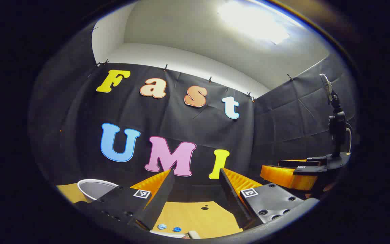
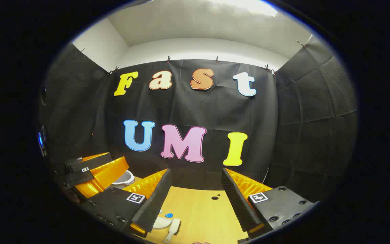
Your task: Pick up the small broom and dustpan from the desktop, sweep the trash into the dustpan with the broom, and then empty the trash into the garbage bin.
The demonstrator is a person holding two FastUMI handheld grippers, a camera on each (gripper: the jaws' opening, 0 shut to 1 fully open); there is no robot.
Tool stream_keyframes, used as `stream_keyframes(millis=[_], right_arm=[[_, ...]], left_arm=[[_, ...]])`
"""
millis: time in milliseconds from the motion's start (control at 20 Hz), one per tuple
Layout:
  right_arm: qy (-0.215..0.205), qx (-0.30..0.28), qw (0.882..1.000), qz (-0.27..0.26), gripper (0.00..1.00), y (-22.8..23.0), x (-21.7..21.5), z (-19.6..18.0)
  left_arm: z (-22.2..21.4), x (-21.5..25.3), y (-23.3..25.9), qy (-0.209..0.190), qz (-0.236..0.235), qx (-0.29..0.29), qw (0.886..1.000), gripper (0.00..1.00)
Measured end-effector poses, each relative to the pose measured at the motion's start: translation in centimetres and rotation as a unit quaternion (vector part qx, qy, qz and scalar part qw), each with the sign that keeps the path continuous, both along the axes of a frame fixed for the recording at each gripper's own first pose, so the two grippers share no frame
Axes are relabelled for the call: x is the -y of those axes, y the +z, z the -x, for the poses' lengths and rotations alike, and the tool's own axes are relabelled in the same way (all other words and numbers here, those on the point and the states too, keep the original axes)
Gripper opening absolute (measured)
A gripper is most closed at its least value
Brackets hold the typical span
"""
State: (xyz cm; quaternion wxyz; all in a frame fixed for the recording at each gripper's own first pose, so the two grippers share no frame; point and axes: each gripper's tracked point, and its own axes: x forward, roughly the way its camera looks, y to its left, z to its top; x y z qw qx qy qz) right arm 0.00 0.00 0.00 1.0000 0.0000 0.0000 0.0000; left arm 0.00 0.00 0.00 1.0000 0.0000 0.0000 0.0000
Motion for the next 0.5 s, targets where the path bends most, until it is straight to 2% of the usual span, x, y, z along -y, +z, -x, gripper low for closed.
stream_keyframes(millis=[100, 300, 450, 500], right_arm=[[-0.011, -0.002, 1.0, 0.003, 0.95, -0.1, 0.7, 0.0], [-0.034, -0.006, 0.999, 0.007, 0.95, -0.8, 1.8, -0.3], [-0.036, -0.008, 0.999, 0.013, 0.95, -1.0, 1.9, -0.7], [-0.036, -0.008, 0.999, 0.013, 0.92, -1.1, 1.7, -0.7]], left_arm=[[-0.4, 0.2, 0.1, -0.004, -0.009, -0.005, 1.0, 0.79], [-1.1, 0.3, 0.2, -0.004, -0.03, -0.011, 0.999, 0.79], [-1.1, 0.5, 0.1, -0.008, -0.041, -0.015, 0.999, 0.79], [-1.0, 0.4, -0.1, -0.007, -0.042, -0.016, 0.999, 0.79]])
